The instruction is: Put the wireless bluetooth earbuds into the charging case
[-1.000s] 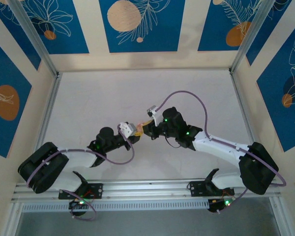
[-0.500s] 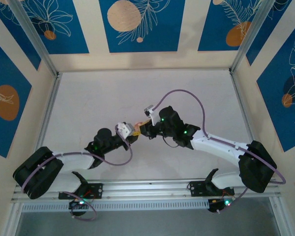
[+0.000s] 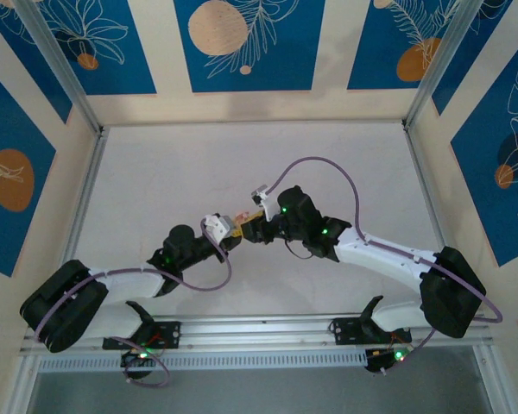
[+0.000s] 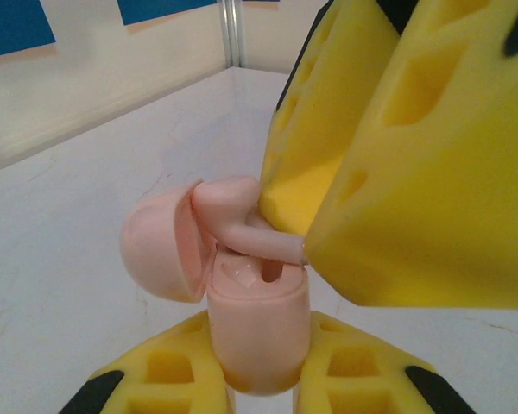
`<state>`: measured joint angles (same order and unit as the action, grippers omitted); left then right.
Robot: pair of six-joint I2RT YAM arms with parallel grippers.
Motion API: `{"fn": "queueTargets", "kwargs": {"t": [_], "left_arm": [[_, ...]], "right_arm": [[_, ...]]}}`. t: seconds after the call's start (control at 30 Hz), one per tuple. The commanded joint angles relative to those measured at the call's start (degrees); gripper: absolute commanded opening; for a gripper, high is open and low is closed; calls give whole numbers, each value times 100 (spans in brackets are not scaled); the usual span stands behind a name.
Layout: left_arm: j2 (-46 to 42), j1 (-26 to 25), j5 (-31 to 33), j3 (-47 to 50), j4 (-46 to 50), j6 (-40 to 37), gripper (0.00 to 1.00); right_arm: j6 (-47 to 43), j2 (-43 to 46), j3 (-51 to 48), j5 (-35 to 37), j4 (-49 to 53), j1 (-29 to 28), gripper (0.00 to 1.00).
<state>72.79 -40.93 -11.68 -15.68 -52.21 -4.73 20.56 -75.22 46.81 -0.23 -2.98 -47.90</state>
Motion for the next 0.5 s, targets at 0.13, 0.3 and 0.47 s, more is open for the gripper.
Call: {"fn": "queueTargets", "kwargs": {"t": [0.13,0.3,0.47], "left_arm": [[-144,-67,70,80,-303,-194,11],[-127,-68,14,157,-427,-280,12],[-8,-68,-151,282,-749,-452,12]], "right_arm": [[-10,304,146,-104,197,42,44],[-17,630,84,-361,118,112,45],[-7,947,-96,-751,-29,241,46]]}}
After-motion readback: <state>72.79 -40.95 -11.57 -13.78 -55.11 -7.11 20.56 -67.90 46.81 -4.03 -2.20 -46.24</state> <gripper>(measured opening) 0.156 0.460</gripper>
